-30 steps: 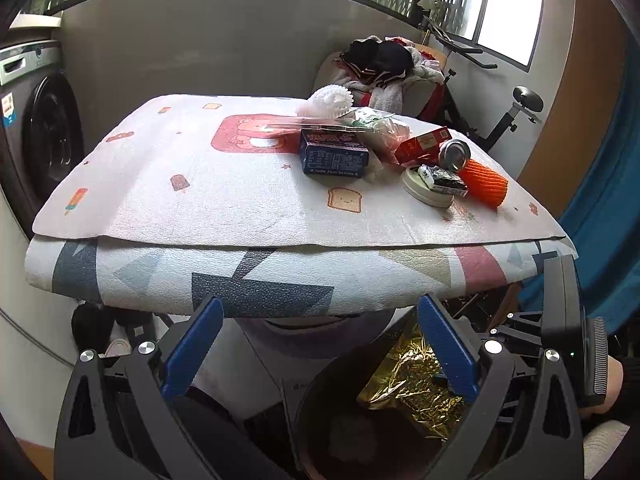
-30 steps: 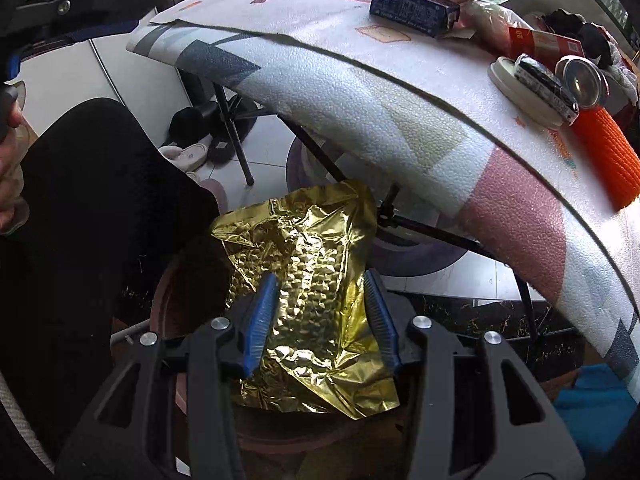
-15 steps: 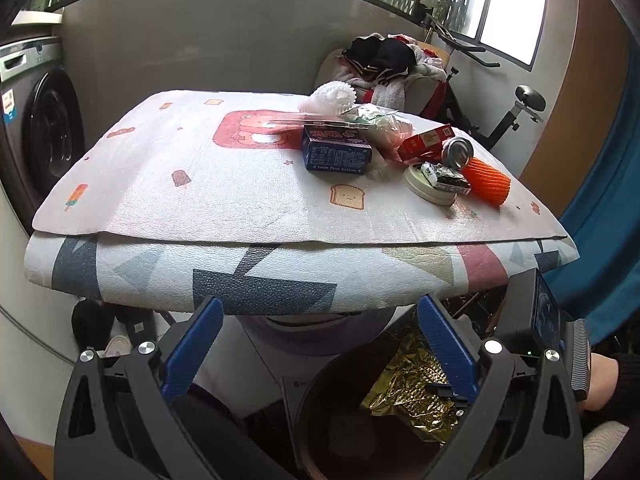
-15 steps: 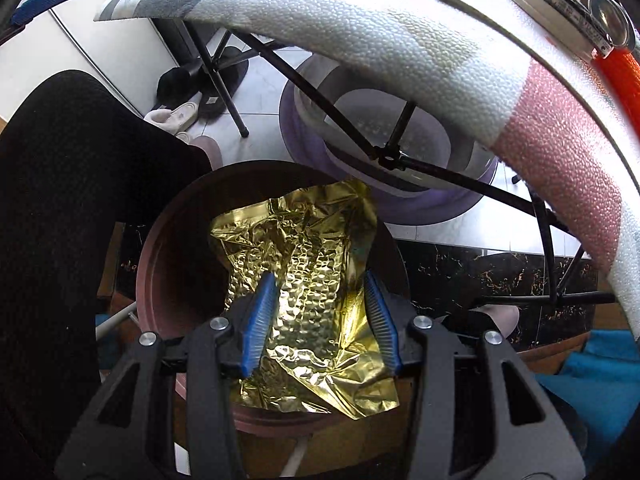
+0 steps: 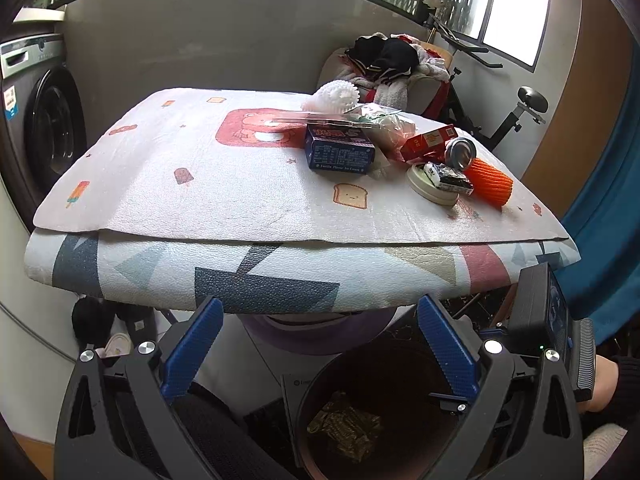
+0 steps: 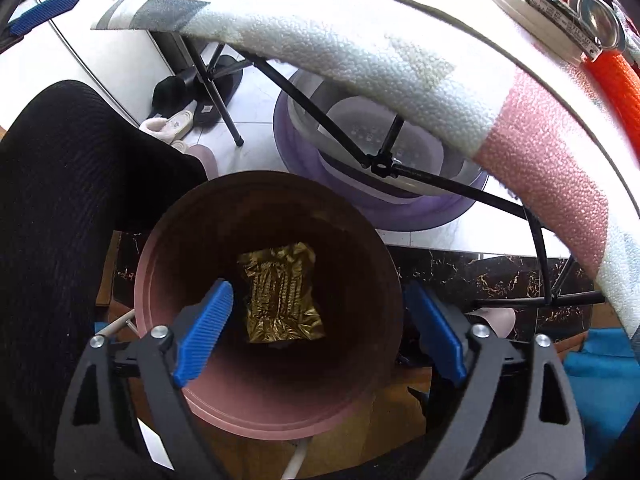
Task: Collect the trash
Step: 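Open the right gripper to drop the foil bag into the bin, then grasp the black Face tissue pack with the right gripper while the left grasps the clear box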
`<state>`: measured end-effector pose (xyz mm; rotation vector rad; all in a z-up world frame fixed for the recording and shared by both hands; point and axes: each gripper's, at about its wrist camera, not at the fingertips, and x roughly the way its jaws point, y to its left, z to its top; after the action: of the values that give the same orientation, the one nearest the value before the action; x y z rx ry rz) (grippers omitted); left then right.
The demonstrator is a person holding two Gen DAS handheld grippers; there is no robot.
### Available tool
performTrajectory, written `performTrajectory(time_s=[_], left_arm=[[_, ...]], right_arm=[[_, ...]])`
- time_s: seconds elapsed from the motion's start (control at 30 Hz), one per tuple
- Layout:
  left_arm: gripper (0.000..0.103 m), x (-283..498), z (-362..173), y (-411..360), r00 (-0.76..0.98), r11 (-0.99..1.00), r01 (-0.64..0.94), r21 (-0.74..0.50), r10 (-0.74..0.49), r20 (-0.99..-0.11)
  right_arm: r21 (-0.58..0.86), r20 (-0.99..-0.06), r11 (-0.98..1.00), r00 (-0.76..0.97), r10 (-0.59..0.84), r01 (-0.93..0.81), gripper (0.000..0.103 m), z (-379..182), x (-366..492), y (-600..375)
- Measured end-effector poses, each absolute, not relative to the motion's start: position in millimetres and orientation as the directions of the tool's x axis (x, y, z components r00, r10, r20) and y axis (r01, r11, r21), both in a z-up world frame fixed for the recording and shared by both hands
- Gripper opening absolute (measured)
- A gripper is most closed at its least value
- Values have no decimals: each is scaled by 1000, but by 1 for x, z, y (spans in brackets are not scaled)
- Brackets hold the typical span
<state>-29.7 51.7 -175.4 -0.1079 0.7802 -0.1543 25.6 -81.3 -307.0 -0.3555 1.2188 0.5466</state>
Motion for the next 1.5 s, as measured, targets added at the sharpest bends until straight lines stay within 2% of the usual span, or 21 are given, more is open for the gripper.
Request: performTrajectory(time_s=[0.37, 0.7, 0.93, 1.07, 1.2, 1.33, 1.5], left_arm=[[95, -30, -176, 52, 698, 985, 77, -156, -165, -697], [96, -29, -177, 50, 693, 986, 75, -151, -161, -703], [96, -28, -175, 47, 690, 988, 65, -142, -147, -709], [96, -24, -170, 53, 702, 981, 60, -184, -173, -691], [97, -12, -163, 57, 703, 975, 64, -211, -194, -684], [97, 3, -156, 64, 704, 973, 49, -227, -195, -683], [97, 24, -154, 79, 697, 958, -6, -286, -201, -688]], right_arm=[[14, -850, 853, 443, 285, -522, 95, -262, 20, -101], [58, -794, 898, 525, 306, -436, 97, -245, 27, -124], [144, -735, 918, 581, 350, -370, 97, -233, 30, -147], [174, -675, 926, 644, 361, -336, 97, -220, 36, -162], [187, -687, 930, 635, 353, -316, 97, -212, 54, -174], [130, -701, 958, 660, 272, -257, 97, -205, 75, -182], [151, -688, 968, 681, 250, -202, 97, -202, 107, -194]])
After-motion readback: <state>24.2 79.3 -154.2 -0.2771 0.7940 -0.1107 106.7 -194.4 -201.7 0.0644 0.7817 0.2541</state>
